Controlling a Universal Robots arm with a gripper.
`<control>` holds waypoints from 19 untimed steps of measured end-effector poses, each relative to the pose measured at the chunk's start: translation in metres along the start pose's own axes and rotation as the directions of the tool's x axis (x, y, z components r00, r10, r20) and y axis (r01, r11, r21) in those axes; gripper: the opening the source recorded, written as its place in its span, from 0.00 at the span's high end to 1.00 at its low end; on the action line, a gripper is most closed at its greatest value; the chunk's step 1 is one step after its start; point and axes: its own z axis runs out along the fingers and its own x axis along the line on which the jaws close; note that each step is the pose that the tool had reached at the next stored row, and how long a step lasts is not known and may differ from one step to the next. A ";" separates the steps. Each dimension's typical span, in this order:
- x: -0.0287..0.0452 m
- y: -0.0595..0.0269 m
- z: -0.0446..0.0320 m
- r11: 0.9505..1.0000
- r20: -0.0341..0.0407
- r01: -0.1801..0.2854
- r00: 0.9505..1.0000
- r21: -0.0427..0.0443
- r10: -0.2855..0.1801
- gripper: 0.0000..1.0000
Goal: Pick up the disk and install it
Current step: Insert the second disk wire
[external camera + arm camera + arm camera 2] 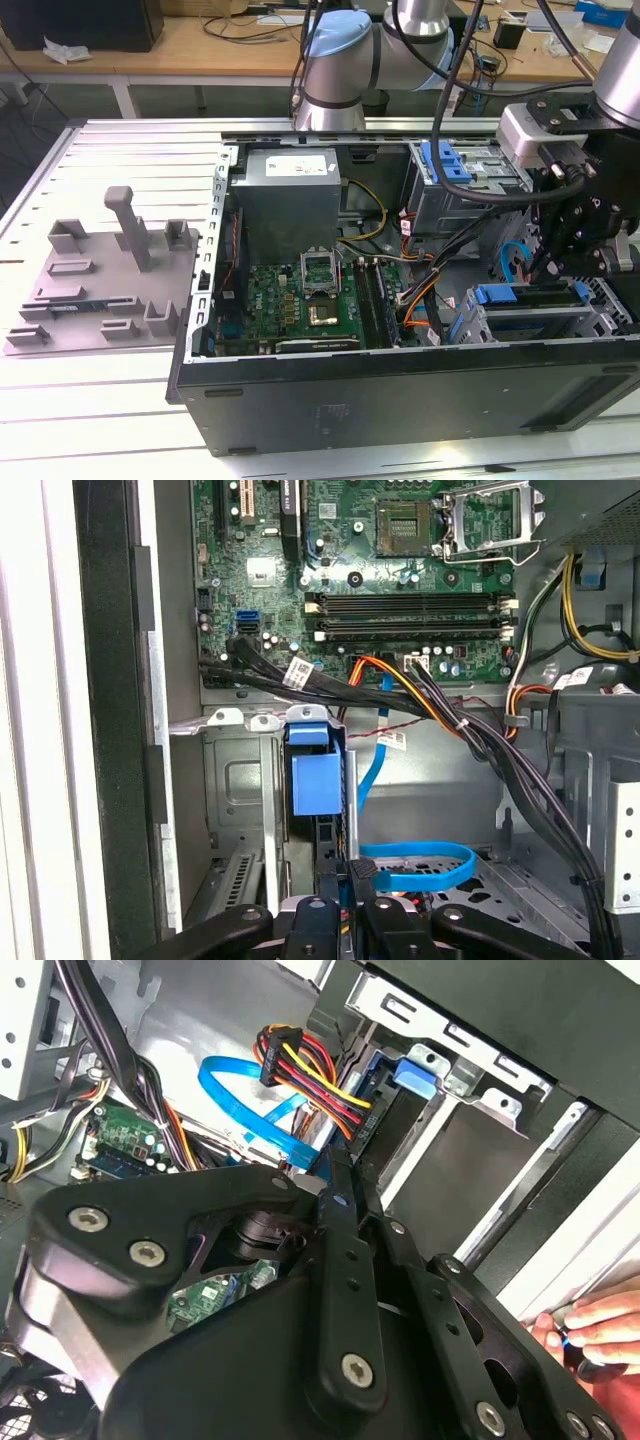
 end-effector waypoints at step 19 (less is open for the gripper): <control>0.0017 0.0002 0.0017 1.000 0.000 0.004 1.000 0.001 -0.004 0.84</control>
